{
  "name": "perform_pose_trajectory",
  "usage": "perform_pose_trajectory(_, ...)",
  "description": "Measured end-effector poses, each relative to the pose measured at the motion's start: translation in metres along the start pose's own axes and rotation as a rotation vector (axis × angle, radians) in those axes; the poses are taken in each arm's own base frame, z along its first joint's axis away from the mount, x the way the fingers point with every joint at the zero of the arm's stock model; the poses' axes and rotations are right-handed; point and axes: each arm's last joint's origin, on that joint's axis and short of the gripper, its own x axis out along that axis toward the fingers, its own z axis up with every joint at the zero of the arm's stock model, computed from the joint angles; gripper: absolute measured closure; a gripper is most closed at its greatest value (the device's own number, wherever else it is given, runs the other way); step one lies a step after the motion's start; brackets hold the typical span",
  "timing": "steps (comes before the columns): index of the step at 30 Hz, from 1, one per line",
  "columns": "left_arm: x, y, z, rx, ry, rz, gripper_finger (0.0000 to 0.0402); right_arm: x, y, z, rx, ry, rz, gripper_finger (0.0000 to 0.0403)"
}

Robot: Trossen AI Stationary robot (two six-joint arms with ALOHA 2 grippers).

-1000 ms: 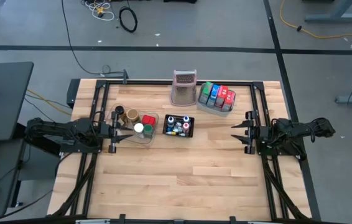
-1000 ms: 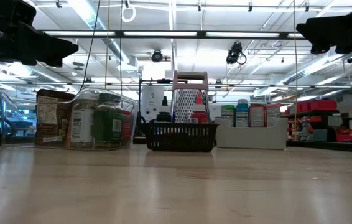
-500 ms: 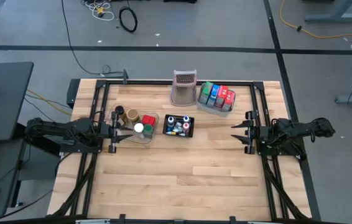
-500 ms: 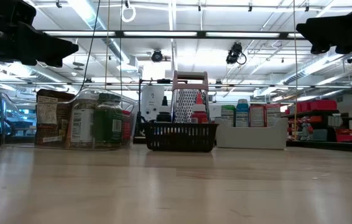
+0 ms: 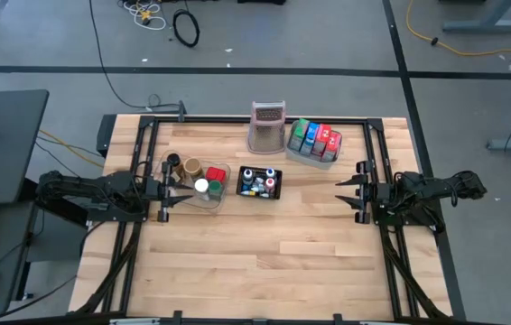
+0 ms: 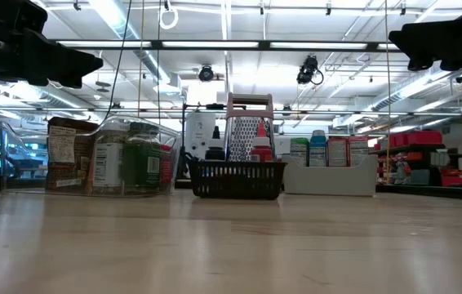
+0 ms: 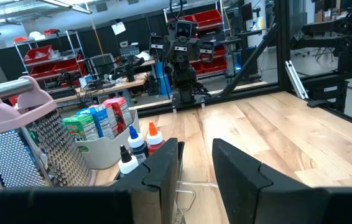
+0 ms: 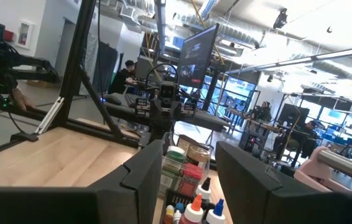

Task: Pick & Place Kitchen Items
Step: Return to Home Position

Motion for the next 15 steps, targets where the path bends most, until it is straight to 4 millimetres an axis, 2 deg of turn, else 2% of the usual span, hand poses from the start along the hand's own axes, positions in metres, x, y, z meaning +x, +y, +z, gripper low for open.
perform_pose_trajectory(15,0.0,0.0,-0.0001,0.0,0.0,0.0,0.0292,0.0,0.0,0.0,0.0,0.0,0.0,0.0243)
